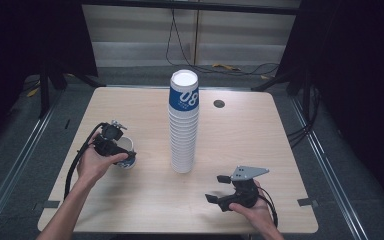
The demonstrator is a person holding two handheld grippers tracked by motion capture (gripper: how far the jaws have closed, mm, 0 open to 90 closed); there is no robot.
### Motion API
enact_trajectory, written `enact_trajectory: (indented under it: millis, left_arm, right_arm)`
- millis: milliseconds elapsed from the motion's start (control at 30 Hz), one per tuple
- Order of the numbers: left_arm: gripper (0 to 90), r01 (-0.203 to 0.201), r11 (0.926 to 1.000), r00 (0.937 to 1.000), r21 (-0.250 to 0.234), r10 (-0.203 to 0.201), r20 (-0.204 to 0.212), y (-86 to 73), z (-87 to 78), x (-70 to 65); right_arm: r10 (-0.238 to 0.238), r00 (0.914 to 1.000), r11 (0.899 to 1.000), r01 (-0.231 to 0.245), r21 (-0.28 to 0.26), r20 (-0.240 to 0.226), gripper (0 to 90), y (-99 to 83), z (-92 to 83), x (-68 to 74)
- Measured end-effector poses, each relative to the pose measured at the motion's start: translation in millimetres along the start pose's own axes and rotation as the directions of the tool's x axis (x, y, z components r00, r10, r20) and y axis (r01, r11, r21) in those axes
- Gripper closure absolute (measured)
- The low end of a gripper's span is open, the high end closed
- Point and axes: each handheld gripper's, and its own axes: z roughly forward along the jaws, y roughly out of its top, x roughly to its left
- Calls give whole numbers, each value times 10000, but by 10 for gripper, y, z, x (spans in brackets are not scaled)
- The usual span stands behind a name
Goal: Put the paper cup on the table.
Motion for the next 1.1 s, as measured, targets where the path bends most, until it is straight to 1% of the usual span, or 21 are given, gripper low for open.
enact_trajectory:
  millis: [67, 133, 200, 267, 367, 533, 567, 633, 700, 733, 767, 867, 933, 967, 1100]
  left_arm:
    - [124, 90, 9999, 10000, -58, -90, 21, -5, 6, 14]
    - [123, 33, 10000, 10000, -42, -33, 3, -13, 13, 23]
    - [122, 3, 9999, 9999, -139, -1, 112, -29, 23, 23]
    - [121, 78, 9997, 9995, -211, -71, 307, -51, 38, 41]
    - [122, 266, 9987, 9988, -444, -247, 419, -76, 47, 52]
    - [124, 201, 9976, 9981, -664, -161, 591, -114, 68, 63]
    - [125, 155, 9973, 9986, -722, -118, 514, -117, 67, 60]
    - [127, 100, 9965, 9987, -835, -58, 500, -128, 77, 37]
    - [139, 95, 9966, 9985, -816, -50, 547, -136, 87, 31]
    - [139, 72, 9966, 9989, -817, -33, 476, -141, 85, 35]
    - [139, 94, 9958, 9988, -909, -50, 486, -148, 86, 35]
    - [139, -40, 9941, 9992, -1088, 82, 384, -174, 89, 36]
    - [139, -15, 9939, 9992, -1100, 60, 398, -184, 95, 36]
    - [141, 6, 9929, 9994, -1189, 36, 352, -187, 101, 28]
    - [143, -143, 9932, 9994, -1155, 180, 303, -198, 99, 16]
  right_arm:
    - [-15, 10000, 10000, 15, -27, 1, 194, 1, 0, -3]
    - [-22, 10000, 10000, 22, -33, 20, 194, 1, -3, -1]
    - [-11, 10000, 10000, 11, -37, 16, 194, 0, -7, -2]
    - [3, 10000, 10000, -3, -42, 5, 194, 0, -7, -7]
    - [-1, 10000, 10000, 1, -39, 8, 194, 0, -3, -5]
    - [-16, 10000, 10000, 16, -71, -7, 194, 0, -7, -10]
    - [21, 10000, 10000, -21, -55, 0, 194, 0, -9, -10]
    - [-14, 10000, 10000, 14, -73, -7, 194, 0, -8, -10]
    - [15, 10000, 10000, -15, -41, -1, 194, -1, -8, -10]
    - [15, 10000, 10000, -15, -45, 0, 194, -1, -8, -9]
    - [-9, 10000, 10000, 9, -77, -17, 194, 0, -10, -9]
    - [45, 10000, 10000, -45, -46, -15, 194, -3, -15, -8]
    - [52, 10000, 10000, -52, -23, -49, 194, -5, -13, -11]
    - [46, 10000, 10000, -46, -14, -58, 194, -6, -11, -11]
    - [29, 10000, 10000, -29, 14, -73, 194, -6, -8, -10]
